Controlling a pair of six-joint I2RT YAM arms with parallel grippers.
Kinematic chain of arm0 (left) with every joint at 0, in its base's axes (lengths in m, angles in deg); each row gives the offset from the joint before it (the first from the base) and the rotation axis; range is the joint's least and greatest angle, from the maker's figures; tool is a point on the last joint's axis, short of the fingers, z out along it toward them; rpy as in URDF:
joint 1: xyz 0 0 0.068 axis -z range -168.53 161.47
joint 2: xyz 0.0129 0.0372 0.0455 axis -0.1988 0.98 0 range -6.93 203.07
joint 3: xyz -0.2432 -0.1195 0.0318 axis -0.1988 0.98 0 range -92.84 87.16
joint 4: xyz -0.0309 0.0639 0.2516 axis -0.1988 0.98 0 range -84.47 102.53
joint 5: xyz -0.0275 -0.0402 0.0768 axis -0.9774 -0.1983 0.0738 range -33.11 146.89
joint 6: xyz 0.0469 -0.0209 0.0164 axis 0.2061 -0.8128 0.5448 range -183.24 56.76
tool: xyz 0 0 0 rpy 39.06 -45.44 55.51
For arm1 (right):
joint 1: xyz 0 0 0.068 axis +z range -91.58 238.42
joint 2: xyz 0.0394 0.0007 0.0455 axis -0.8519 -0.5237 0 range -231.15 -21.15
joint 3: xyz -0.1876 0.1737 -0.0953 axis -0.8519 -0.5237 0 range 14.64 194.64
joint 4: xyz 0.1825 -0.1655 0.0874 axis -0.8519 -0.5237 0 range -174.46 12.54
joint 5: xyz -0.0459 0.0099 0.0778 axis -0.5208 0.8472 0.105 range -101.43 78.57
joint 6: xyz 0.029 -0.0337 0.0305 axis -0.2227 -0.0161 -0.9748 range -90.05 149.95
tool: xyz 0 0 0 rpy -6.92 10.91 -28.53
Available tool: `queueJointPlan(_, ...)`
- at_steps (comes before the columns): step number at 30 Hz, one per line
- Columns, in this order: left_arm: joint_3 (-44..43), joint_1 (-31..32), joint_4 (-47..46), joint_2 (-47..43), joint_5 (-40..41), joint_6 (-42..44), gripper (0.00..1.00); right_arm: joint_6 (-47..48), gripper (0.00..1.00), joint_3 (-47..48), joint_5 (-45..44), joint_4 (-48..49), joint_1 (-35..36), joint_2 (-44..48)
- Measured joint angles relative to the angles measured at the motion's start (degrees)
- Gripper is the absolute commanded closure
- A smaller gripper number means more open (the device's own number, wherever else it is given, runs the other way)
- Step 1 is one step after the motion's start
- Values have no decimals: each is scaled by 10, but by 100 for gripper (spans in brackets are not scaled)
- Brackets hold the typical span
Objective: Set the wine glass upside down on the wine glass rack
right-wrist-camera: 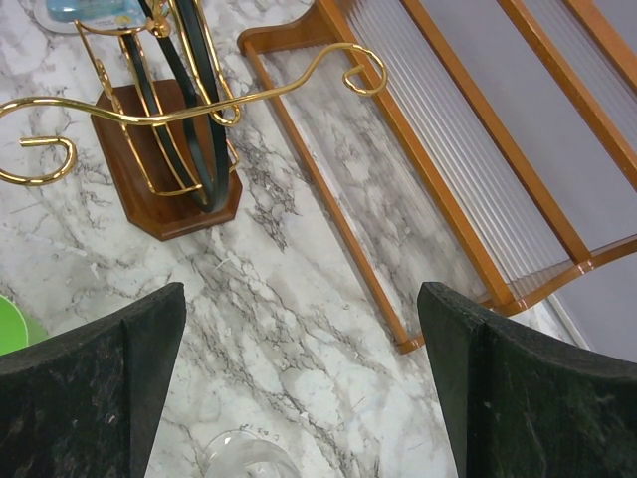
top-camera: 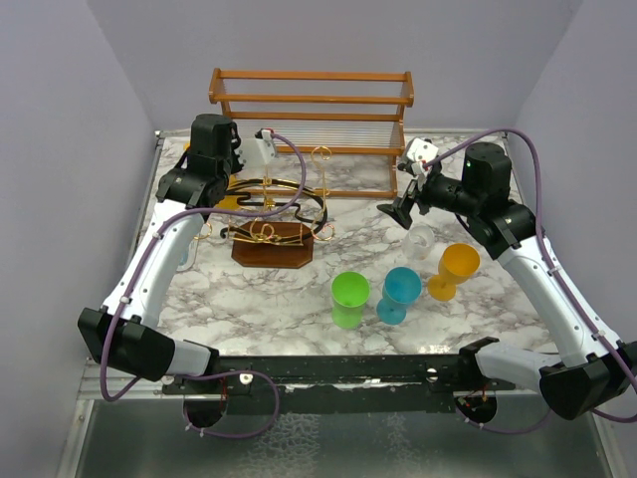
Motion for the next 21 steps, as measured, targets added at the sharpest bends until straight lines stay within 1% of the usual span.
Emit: queueJointPlan(21,11,3,-55,30,41,7,100,3,1,-1,2,0,0,0)
